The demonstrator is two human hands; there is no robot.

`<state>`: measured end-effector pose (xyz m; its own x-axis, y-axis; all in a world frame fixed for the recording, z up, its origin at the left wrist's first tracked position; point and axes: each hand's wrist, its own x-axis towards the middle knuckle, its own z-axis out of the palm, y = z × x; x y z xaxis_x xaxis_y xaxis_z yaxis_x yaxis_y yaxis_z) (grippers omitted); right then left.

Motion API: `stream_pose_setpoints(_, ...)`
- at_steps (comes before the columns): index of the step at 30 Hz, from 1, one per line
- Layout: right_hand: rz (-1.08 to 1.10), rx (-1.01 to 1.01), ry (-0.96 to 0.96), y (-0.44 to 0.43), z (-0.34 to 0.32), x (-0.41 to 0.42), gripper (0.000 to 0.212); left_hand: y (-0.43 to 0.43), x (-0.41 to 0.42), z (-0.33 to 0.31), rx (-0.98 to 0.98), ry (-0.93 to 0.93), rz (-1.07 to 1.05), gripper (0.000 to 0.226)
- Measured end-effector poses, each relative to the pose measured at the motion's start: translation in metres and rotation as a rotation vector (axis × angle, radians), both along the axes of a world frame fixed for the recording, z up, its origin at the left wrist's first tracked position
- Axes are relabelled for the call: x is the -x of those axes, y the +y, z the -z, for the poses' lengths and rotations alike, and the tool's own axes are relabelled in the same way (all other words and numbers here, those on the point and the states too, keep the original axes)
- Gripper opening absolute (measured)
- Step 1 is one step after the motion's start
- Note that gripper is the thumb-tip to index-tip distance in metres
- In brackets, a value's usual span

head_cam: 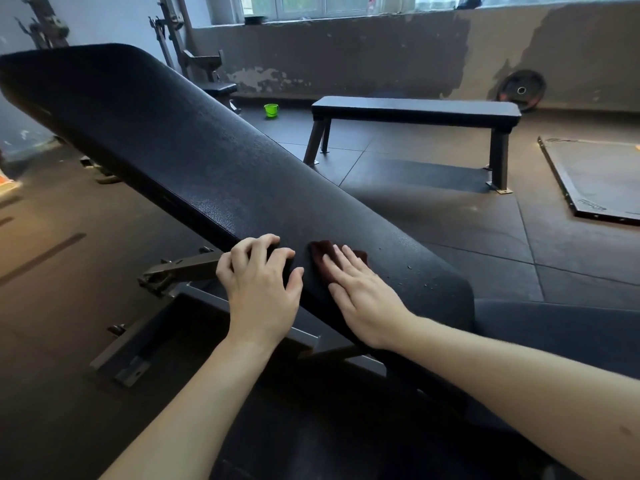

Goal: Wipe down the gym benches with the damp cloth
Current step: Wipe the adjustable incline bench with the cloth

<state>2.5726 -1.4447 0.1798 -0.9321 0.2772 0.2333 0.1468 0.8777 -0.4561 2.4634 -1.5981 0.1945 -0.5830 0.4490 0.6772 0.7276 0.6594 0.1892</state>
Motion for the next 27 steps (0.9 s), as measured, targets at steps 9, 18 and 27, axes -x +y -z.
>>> stream_pose_setpoints(9,0.364,0.209,-0.181,0.110,-0.021,0.094,0.058,0.001,-0.006,-0.001,0.063,-0.011,-0.006,0.031)
stream_pose_setpoints(18,0.177,0.122,-0.073,0.023,-0.005,0.024,0.055,0.007,-0.011,-0.001,0.101,0.002,-0.012,0.031)
stream_pose_setpoints(27,0.290,0.190,-0.137,0.094,-0.006,0.058,0.056,0.019,-0.014,0.003,0.140,0.012,0.014,0.031)
